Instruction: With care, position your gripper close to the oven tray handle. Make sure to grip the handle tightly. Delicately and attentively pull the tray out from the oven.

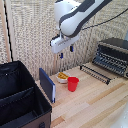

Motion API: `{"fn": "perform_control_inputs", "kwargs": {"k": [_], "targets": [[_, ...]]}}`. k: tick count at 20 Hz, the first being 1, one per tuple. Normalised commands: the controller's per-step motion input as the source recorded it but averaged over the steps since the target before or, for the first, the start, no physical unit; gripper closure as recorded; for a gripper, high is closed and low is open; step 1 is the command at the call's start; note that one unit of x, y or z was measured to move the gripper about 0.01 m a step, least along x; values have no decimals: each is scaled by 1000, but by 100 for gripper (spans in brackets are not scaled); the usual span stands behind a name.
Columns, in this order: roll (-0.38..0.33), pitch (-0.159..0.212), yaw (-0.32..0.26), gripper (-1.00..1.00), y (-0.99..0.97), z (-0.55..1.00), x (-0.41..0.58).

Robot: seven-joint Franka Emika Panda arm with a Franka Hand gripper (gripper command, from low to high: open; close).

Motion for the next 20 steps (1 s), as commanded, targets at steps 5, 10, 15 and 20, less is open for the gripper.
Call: {"fn": "perform_control_inputs", "kwargs": {"k": [5, 10, 15, 20], "targets": [[-369, 40, -33, -100, 0, 158, 329], [-318, 0, 37, -100, -127, 150, 245], [-297, 11, 56, -100, -224, 19, 225], [-204, 51, 100, -100, -381, -161, 226]]}}
